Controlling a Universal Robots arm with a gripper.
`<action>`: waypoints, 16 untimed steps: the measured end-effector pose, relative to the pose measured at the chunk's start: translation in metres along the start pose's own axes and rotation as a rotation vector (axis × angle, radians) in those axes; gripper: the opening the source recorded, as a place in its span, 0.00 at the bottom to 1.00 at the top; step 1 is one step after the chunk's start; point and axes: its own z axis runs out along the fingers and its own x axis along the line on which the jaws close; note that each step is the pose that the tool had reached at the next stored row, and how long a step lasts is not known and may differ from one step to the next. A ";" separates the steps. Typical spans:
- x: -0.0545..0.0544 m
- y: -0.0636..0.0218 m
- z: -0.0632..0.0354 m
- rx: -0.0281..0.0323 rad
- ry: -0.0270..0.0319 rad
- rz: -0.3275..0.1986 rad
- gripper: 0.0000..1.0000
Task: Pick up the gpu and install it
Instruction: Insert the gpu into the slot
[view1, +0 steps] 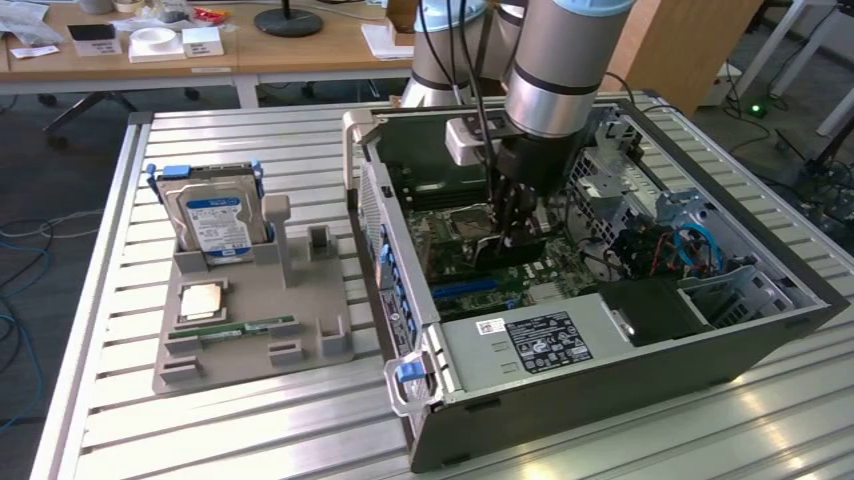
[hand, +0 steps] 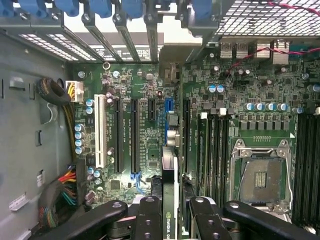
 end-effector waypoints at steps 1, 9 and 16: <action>0.000 0.0005 0.0003 0.0000 0.0000 0.000 0.26; 0.001 0.0027 0.0011 0.0000 0.0001 0.000 0.26; 0.002 0.0071 0.0023 0.0000 -0.0019 0.000 0.26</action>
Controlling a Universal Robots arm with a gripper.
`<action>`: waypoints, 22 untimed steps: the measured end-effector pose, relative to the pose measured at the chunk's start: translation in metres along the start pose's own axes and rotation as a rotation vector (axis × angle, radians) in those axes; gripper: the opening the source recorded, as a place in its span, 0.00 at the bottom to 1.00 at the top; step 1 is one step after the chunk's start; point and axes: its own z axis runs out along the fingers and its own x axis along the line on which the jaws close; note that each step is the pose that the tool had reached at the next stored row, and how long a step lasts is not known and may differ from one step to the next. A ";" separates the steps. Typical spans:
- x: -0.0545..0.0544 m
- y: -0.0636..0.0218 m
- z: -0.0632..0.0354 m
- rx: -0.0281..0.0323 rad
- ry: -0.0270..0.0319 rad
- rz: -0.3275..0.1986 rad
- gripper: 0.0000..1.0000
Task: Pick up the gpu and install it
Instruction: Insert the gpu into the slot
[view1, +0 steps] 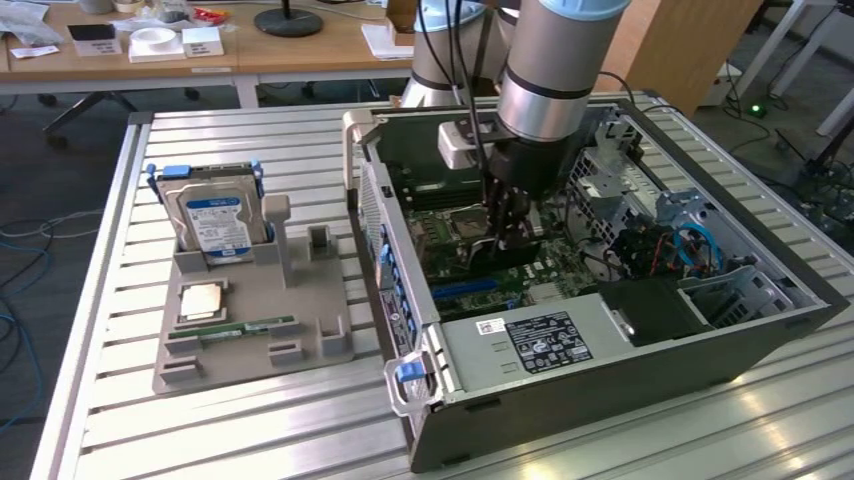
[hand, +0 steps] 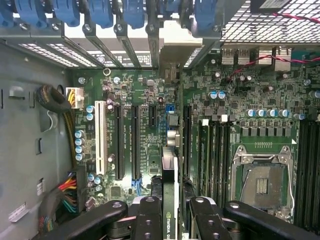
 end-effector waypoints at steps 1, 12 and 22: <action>0.000 0.0001 0.0004 -0.0001 0.0000 0.000 0.26; 0.002 0.0043 0.0011 -0.0001 -0.0020 0.000 0.26; 0.002 0.0080 0.0011 0.0000 -0.0021 0.000 0.26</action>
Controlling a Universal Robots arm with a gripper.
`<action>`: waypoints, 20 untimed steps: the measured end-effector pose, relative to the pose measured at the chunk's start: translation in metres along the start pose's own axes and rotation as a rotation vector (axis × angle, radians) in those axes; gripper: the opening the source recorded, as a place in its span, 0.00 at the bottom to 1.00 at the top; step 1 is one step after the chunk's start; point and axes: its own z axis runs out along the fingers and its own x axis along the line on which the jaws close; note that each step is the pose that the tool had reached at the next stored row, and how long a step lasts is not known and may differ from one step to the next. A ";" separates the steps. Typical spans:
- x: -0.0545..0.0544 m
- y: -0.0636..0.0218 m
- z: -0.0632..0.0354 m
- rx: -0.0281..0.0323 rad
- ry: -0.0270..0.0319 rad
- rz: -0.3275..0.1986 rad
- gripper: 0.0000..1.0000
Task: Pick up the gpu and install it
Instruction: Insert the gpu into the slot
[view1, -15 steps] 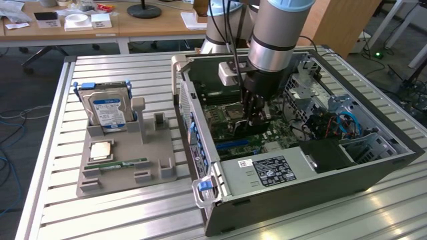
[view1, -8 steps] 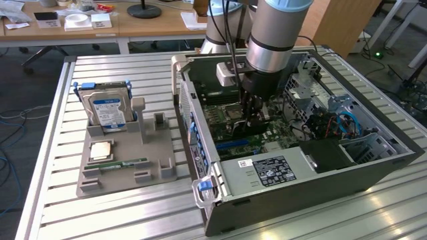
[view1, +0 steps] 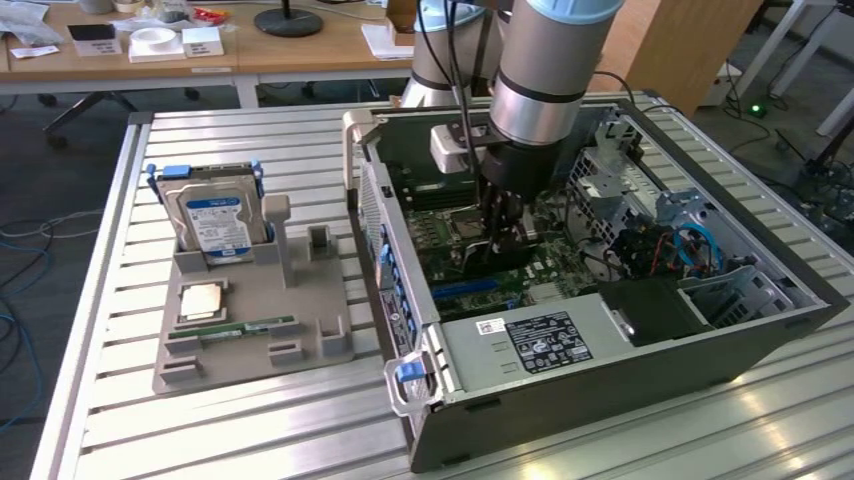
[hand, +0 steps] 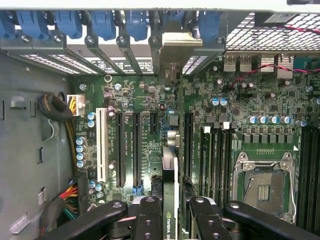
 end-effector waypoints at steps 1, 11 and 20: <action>0.000 0.0005 0.0000 0.0000 0.0000 0.000 0.26; 0.000 0.0032 0.0000 0.0000 0.0000 0.000 0.26; 0.000 0.0049 0.0020 0.0000 0.0000 0.000 0.26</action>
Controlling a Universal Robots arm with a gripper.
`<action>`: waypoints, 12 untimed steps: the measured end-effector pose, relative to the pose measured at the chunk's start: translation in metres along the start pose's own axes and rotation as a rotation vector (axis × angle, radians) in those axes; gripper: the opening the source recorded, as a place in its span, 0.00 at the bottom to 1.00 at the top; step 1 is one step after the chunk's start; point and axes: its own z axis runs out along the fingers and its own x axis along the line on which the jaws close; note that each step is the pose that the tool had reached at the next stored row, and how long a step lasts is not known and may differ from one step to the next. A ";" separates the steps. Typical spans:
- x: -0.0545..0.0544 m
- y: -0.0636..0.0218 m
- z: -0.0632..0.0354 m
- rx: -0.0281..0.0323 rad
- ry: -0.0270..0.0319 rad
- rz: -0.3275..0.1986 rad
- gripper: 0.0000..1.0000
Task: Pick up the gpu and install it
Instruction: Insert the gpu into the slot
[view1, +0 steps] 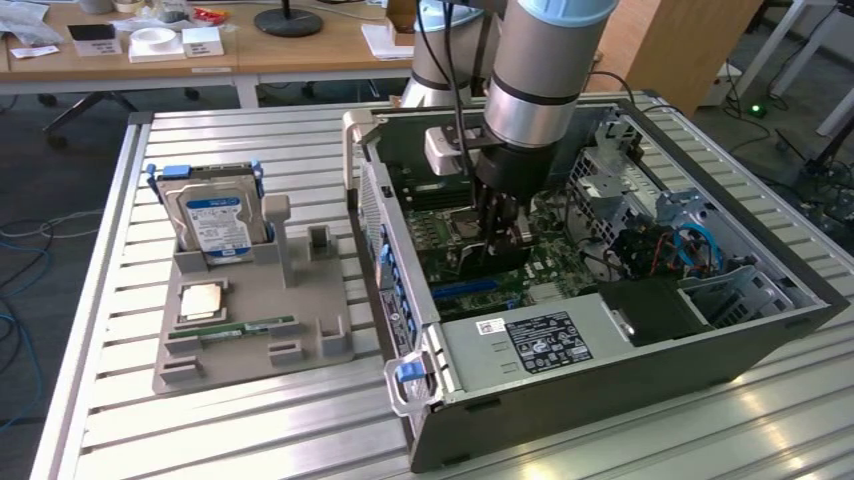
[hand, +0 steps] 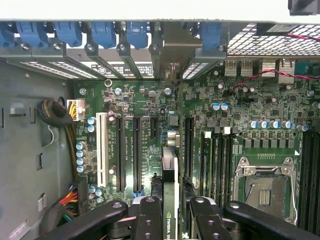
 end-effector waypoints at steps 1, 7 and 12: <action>0.000 0.0000 0.0006 0.0002 -0.0004 0.000 0.26; 0.000 0.0001 0.0026 0.0001 -0.0002 0.000 0.26; 0.001 0.0002 0.0049 0.0000 0.0001 0.000 0.26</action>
